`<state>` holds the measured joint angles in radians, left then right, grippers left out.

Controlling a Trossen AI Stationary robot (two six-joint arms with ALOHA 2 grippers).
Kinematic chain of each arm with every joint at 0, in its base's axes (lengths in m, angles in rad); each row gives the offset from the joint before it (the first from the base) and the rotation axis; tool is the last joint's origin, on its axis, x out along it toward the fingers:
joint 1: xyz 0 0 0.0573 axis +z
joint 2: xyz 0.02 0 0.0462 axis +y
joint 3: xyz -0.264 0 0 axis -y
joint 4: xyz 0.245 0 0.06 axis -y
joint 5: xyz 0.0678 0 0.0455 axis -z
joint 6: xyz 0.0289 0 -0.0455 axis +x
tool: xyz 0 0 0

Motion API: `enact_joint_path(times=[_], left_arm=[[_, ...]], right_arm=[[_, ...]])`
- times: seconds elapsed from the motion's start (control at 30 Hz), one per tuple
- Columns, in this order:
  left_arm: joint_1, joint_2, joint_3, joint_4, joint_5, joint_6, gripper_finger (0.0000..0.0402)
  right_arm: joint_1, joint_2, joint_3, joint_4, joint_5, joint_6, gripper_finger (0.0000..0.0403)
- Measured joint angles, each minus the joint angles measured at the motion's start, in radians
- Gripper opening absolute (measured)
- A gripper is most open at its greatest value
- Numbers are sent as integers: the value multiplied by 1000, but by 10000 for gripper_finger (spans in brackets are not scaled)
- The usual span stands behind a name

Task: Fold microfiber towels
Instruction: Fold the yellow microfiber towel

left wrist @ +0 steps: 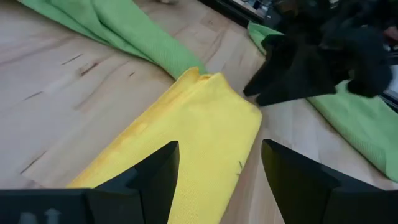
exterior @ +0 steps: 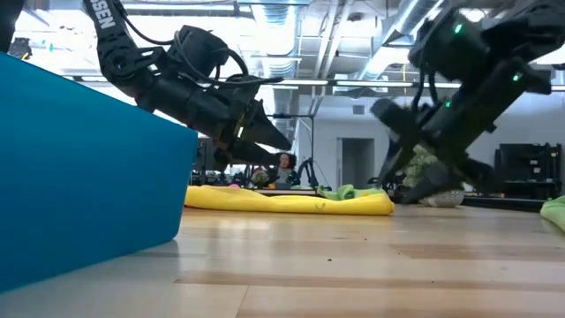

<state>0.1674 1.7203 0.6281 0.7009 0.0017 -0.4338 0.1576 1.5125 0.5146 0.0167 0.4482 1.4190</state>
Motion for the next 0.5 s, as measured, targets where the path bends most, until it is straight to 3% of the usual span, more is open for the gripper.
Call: enact_joint_path(times=[0.17,0.5], left_arm=[[1,37,0,19,25,-3,222],[1,201,27,124,55,-35,222]], right_arm=[[-36,38,5,30,-110,37,247],[-62,29,4,33,-120,31,246]])
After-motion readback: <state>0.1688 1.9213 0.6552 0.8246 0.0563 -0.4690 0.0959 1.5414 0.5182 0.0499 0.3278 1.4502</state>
